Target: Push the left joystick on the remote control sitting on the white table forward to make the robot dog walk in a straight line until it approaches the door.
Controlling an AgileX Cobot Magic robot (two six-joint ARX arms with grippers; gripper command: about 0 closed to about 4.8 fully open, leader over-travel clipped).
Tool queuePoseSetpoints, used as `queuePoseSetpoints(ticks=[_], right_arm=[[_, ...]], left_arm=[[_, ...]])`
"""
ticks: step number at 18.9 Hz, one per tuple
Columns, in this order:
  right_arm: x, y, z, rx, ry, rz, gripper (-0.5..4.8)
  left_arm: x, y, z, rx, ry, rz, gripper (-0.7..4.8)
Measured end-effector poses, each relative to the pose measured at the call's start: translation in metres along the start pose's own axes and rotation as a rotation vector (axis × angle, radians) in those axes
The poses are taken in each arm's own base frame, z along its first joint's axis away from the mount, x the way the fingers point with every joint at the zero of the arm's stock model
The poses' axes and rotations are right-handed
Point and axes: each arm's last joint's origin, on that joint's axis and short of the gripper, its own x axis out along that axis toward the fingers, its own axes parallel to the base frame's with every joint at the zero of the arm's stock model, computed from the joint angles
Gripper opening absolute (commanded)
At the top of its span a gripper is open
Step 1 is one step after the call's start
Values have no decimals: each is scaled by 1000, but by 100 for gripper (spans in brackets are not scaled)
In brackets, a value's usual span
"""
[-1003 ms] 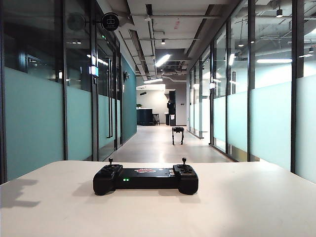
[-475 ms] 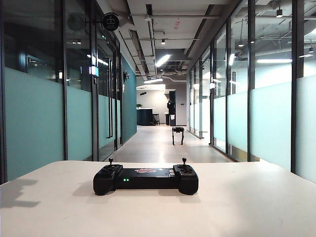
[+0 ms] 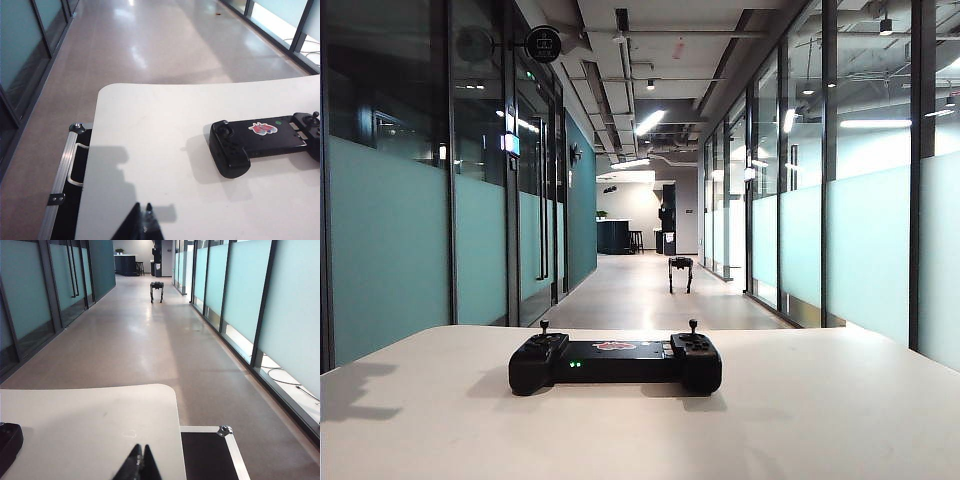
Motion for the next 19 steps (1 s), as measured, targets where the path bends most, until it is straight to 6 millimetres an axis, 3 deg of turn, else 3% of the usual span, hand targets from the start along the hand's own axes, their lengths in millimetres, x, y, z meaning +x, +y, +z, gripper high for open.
queuePoseSetpoints(ticks=[13, 19], right_arm=[[0, 0, 0, 0, 1, 0, -1], [0, 0, 0, 0, 1, 0, -1]], left_arm=[[-1, 0, 0, 0, -4, 8, -6], [-12, 7, 5, 22, -117, 9, -6]])
